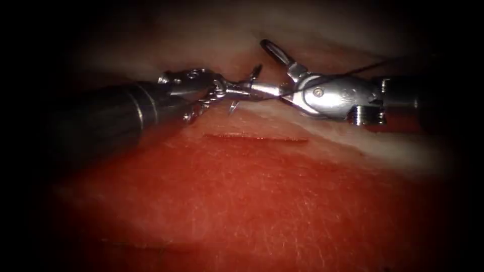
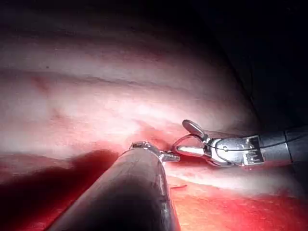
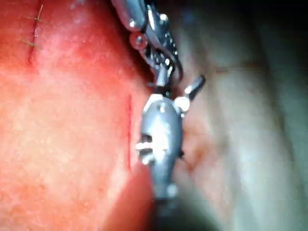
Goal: Wound Closure
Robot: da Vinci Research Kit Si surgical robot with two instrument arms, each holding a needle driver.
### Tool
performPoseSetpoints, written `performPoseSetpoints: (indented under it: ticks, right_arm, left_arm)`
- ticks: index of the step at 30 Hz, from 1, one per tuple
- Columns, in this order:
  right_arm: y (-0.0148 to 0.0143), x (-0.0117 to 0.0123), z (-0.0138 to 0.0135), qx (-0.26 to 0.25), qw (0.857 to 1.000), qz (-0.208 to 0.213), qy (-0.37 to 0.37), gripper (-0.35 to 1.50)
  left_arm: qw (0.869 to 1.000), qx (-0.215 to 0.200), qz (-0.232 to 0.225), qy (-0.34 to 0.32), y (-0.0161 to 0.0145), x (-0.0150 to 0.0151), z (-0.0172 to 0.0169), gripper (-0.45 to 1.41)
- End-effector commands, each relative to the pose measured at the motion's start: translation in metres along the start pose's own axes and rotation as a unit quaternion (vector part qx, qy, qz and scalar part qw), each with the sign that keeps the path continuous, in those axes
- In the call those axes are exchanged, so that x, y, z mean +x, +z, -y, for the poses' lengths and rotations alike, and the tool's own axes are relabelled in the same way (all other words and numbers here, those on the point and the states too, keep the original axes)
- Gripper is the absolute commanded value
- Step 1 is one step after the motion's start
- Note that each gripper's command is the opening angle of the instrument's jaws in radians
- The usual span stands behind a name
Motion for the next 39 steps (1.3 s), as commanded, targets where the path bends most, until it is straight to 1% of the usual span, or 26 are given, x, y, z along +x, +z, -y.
performPoseSetpoints:
  ticks: [1,8,9,11,12,13,14,20,25,26,27,28,29,31,32,33,37,38,39]
  right_arm:
    - [0.0008,-0.0003,0.0004,0.002,1.000,-0.003,-0.002,0.79]
    - [0.0008,-0.0002,0.0005,0.011,1.000,-0.006,-0.003,0.32]
    - [0.0008,-0.0002,0.0005,0.014,1.000,-0.008,-0.009,0.19]
    - [0.0007,-0.0001,0.0005,0.016,1.000,-0.010,-0.021,0.02]
    - [0.0007,-0.0001,0.0006,0.017,0.999,-0.011,-0.027,-0.10]
    - [0.0007,-0.0001,0.0006,0.021,0.999,-0.014,-0.033,-0.27]
    - [0.0007,-0.0001,0.0006,0.024,0.999,-0.017,-0.039,-0.35]
    - [0.0005,-0.0001,0.0007,0.044,0.996,-0.026,-0.074,-0.35]
    - [0.0002,-0.0001,0.0004,0.045,0.996,-0.026,-0.079,-0.35]
    - [0.0002,-0.0001,0.0003,0.045,0.996,-0.026,-0.079,-0.35]
    - [0.0002,-0.0001,0.0003,0.045,0.996,-0.026,-0.079,-0.35]
    - [0.0002,-0.0001,0.0003,0.046,0.995,-0.025,-0.079,-0.35]
    - [0.0002,-0.0001,0.0003,0.047,0.995,-0.024,-0.079,-0.35]
    - [0.0003,-0.0002,0.0002,0.053,0.995,-0.020,-0.080,-0.35]
    - [0.0002,-0.0002,0.0001,0.056,0.995,-0.017,-0.080,-0.35]
    - [0.0002,-0.0003,0.0000,0.059,0.995,-0.015,-0.080,-0.35]
    - [-0.0005,-0.0007,-0.0009,0.078,0.994,-0.005,-0.076,-0.35]
    - [-0.0007,-0.0008,-0.0012,0.083,0.994,-0.002,-0.068,-0.35]
    - [-0.0011,-0.0012,-0.0018,0.102,0.994,0.012,-0.048,-0.35]
  left_arm:
    - [1.000,0.000,0.000,0.001,0.0005,0.0001,0.0005,-0.45]
    - [1.000,0.000,0.000,0.001,0.0005,0.0000,0.0004,-0.45]
    - [1.000,0.000,0.000,0.001,0.0005,0.0000,0.0004,-0.45]
    - [1.000,0.000,0.000,0.002,0.0005,0.0000,0.0004,-0.45]
    - [1.000,0.000,0.000,0.002,0.0005,0.0000,0.0004,-0.45]
    - [1.000,0.000,0.000,0.002,0.0005,-0.0001,0.0004,-0.45]
    - [1.000,0.000,0.000,0.002,0.0005,0.0000,0.0004,-0.45]
    - [1.000,0.001,0.000,0.004,0.0003,-0.0001,0.0001,-0.45]
    - [1.000,0.008,0.001,0.004,0.0001,0.0000,-0.0003,-0.45]
    - [1.000,0.012,0.000,0.021,0.0001,0.0000,-0.0004,-0.40]
    - [0.999,0.013,0.000,0.048,0.0001,0.0001,-0.0005,-0.08]
    - [0.997,0.015,-0.001,0.071,0.0001,0.0001,-0.0006,0.17]
    - [0.995,0.018,-0.001,0.100,0.0002,0.0002,-0.0006,0.52]
    - [0.991,0.027,-0.002,0.134,0.0005,0.0004,-0.0006,1.08]
    - [0.988,0.029,-0.002,0.149,0.0006,0.0004,-0.0006,1.16]
    - [0.988,0.029,-0.002,0.154,0.0006,0.0004,-0.0005,1.19]
    - [0.985,0.029,-0.001,0.172,0.0004,0.0004,-0.0005,1.21]
    - [0.985,0.029,-0.001,0.172,0.0003,0.0004,-0.0006,1.21]
    - [0.984,0.028,0.000,0.175,-0.0001,0.0004,-0.0006,1.21]
